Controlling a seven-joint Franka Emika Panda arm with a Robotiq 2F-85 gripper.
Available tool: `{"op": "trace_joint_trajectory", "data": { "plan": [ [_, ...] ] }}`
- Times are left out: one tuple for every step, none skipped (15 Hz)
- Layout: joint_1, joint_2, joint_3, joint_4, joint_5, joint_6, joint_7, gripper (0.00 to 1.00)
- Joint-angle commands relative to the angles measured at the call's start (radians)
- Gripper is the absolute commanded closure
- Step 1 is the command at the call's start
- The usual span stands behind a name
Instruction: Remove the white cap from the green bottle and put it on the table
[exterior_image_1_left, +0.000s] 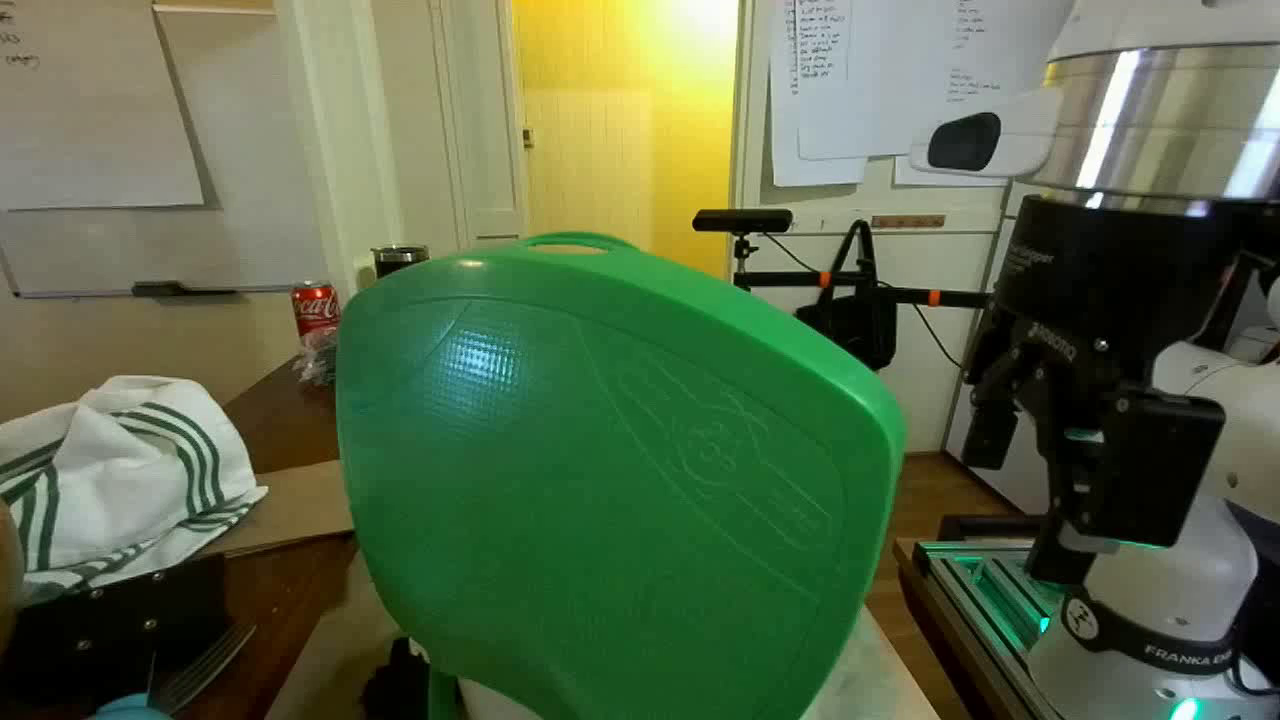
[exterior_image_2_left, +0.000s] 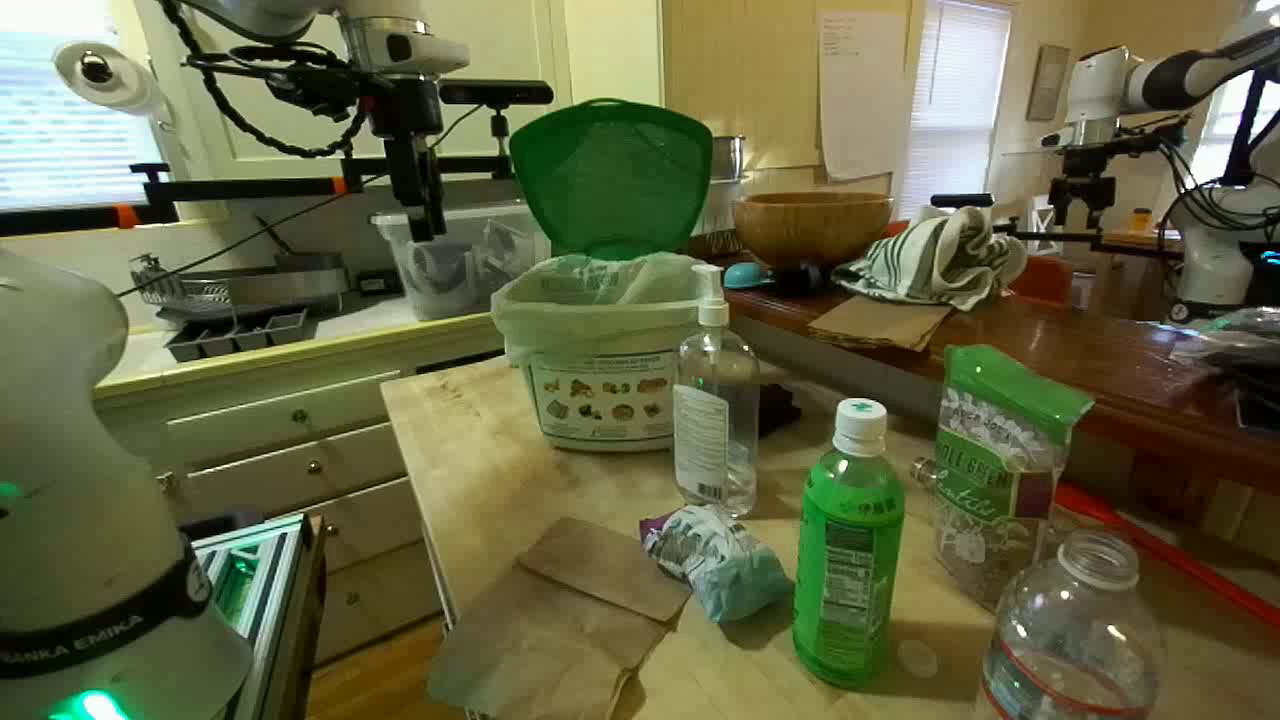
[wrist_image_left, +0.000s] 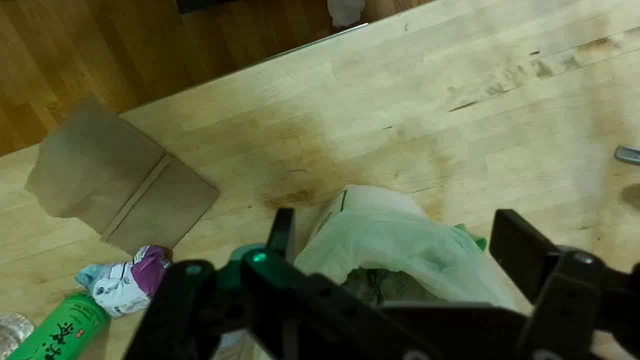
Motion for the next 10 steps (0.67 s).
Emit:
{"op": "trace_joint_trajectory", "data": {
  "plan": [
    [0.004,0.002,-0.004,0.002,-0.003,-0.002,0.002,0.0],
    [0.004,0.002,-0.004,0.002,-0.003,-0.002,0.002,0.0],
    [0.004,0.002,-0.004,0.002,-0.003,-0.002,0.002,0.0],
    [0.004,0.002,-0.004,0.002,-0.003,-0.002,0.002,0.0],
    [0.004,0.002,-0.004,0.002,-0.003,-0.002,0.002,0.0],
    [0.004,0.002,-0.004,0.002,-0.003,-0.002,0.002,0.0],
    [0.004,0.002,-0.004,0.002,-0.003,-0.002,0.002,0.0],
    [-0.01,-0.008,-0.02,-0.011,-0.002,-0.005,0.012,0.0],
    [-0.025,-0.022,-0.029,-0.022,-0.01,-0.006,0.027,0.0],
    [-0.042,-0.045,-0.054,-0.039,-0.017,-0.008,0.036,0.0]
  ]
}}
